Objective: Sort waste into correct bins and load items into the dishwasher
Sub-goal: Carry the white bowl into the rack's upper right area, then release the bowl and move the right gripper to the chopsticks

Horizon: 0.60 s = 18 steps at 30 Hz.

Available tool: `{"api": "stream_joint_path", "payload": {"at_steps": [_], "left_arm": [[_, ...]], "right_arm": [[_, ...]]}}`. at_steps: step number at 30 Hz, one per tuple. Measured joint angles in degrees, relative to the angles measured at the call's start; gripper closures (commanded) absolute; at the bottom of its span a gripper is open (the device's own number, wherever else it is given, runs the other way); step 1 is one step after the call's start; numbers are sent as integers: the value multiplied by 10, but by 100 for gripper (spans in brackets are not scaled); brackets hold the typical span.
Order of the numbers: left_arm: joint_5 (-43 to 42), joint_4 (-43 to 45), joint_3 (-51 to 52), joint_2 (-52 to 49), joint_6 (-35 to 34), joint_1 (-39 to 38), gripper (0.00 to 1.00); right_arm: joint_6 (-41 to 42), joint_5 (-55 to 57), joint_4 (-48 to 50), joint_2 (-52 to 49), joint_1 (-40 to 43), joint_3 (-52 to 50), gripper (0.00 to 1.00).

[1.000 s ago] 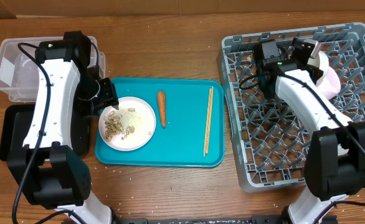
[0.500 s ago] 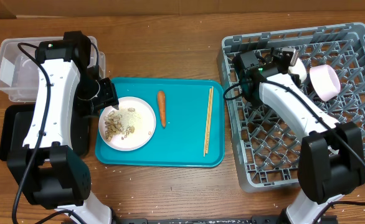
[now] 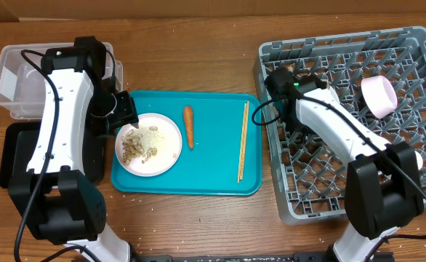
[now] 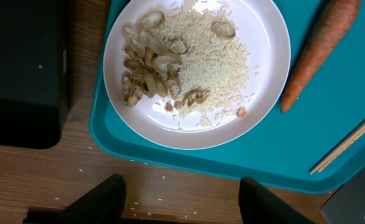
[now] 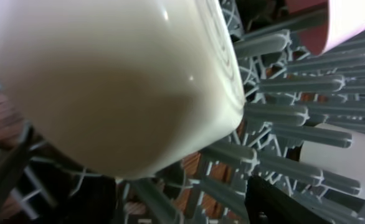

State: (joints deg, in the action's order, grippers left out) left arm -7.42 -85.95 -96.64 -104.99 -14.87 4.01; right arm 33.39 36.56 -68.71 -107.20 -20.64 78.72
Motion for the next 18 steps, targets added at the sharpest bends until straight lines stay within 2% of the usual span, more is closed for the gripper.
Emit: {"api": "stream_joint_path", "payload": {"at_steps": [4, 5, 7, 8, 13, 15, 18], "left_arm": [[0, 0, 0, 0, 0, 0, 39], [0, 0, 0, 0, 0, 0, 39], [0, 0, 0, 0, 0, 0, 39], [0, 0, 0, 0, 0, 0, 39], [0, 0, 0, 0, 0, 0, 39], [0, 0, 0, 0, 0, 0, 39], [0, 0, 0, 0, 0, 0, 39]], "right_arm": [[-3, -26, -14, 26, 0, 3, 20], [-3, -32, -15, 37, 0, 4, 16], [-7, -45, -16, 70, 0, 14, 3], [-10, -52, -16, 91, 0, 22, 0], [-55, -126, 18, 186, 0, 50, 1], [-113, -219, 43, 225, 0, 59, 5], [-137, -331, 58, 239, 0, 60, 9]]}}
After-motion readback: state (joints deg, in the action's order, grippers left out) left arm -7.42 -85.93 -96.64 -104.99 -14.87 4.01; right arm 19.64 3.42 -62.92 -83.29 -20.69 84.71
